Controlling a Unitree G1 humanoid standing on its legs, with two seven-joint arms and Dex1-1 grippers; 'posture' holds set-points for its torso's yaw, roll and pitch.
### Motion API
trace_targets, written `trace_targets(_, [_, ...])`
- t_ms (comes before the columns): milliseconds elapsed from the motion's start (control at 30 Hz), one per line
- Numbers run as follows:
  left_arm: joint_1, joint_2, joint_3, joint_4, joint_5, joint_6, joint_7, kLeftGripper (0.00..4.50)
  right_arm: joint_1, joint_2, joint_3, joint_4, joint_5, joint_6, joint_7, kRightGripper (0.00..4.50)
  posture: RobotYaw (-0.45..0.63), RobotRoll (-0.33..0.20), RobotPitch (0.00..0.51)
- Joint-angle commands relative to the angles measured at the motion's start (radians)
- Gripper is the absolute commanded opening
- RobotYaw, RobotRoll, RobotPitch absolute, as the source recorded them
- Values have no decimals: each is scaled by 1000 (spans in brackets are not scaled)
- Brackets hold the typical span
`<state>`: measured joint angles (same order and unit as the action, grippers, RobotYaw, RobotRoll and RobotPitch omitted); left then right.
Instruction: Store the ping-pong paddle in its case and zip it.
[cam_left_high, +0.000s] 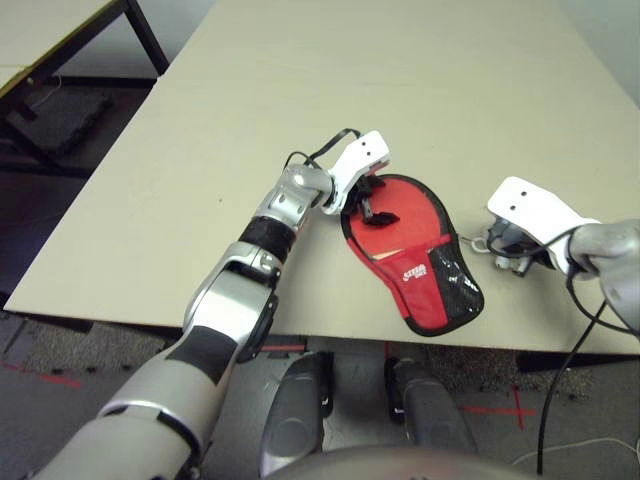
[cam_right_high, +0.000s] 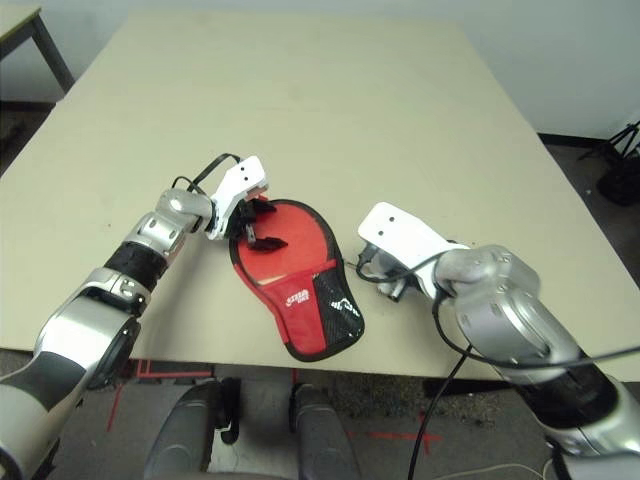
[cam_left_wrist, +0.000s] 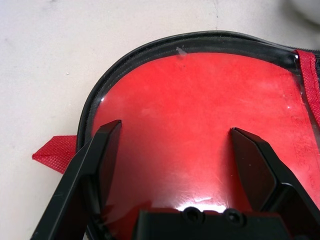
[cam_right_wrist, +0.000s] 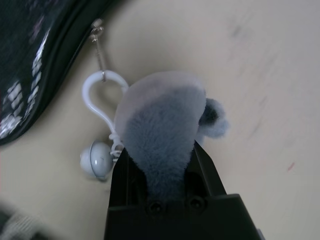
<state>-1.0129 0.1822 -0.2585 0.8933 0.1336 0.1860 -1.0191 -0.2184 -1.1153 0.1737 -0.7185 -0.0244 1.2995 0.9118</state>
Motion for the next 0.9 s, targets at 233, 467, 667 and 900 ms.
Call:
trace_targets(233, [50,19,-58,99,58,12,15,4500,156,-66,-129,-151,126,161,-56,605,-159,0,215])
trace_targets(467, [46,16,-60,108,59,5,13,4500,166,-90,-150,-137,179,148,-101,605,-161,0,211])
trace_targets(667, [48,18,-60,104,60,2,11,4500,156,-109,-146,-124,236,157,-112,605,-154,0,203])
trace_targets(900, [85,63,-40,-26,25,12,-29,4500,-83,-94,-250,41,523,312,86,2872,-127,0,183])
